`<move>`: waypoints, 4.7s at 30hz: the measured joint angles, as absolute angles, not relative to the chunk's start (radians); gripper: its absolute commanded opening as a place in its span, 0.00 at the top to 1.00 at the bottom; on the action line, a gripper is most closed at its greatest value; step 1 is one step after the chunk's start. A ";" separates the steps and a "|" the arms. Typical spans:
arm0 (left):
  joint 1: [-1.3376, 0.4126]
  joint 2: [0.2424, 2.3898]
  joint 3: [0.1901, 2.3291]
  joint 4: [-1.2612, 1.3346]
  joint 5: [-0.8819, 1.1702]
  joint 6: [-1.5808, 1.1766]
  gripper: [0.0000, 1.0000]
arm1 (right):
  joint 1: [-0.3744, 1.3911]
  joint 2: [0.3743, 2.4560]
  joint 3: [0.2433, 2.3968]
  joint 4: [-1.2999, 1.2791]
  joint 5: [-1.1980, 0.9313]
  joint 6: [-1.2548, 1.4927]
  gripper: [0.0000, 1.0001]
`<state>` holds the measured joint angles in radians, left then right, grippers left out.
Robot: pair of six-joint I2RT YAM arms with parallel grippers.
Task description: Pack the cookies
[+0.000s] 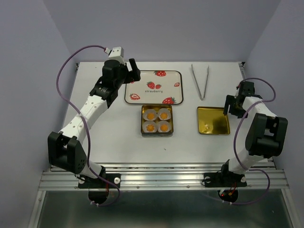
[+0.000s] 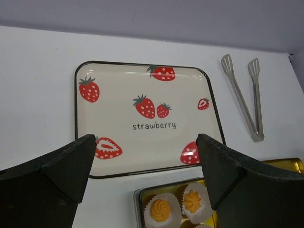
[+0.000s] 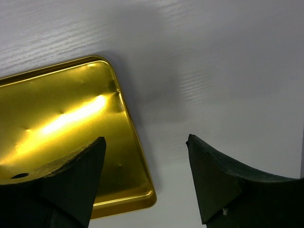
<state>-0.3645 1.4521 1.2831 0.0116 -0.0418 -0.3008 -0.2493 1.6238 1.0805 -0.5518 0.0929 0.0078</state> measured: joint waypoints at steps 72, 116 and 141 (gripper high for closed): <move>-0.564 1.438 1.135 0.253 0.406 -0.377 0.01 | -0.103 1.439 1.129 -0.432 -0.470 0.149 0.99; -0.646 1.550 1.108 0.426 0.456 -0.597 0.89 | 0.092 1.291 1.144 -0.361 -0.595 0.223 0.90; -0.566 1.553 1.320 0.180 0.374 -0.826 1.00 | 0.114 1.224 1.305 -0.336 -0.627 -0.236 0.00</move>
<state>-0.5659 1.5532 1.3197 0.1799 0.3740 -0.8257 0.1139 1.2240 1.3048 -0.3363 -0.6266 -0.2363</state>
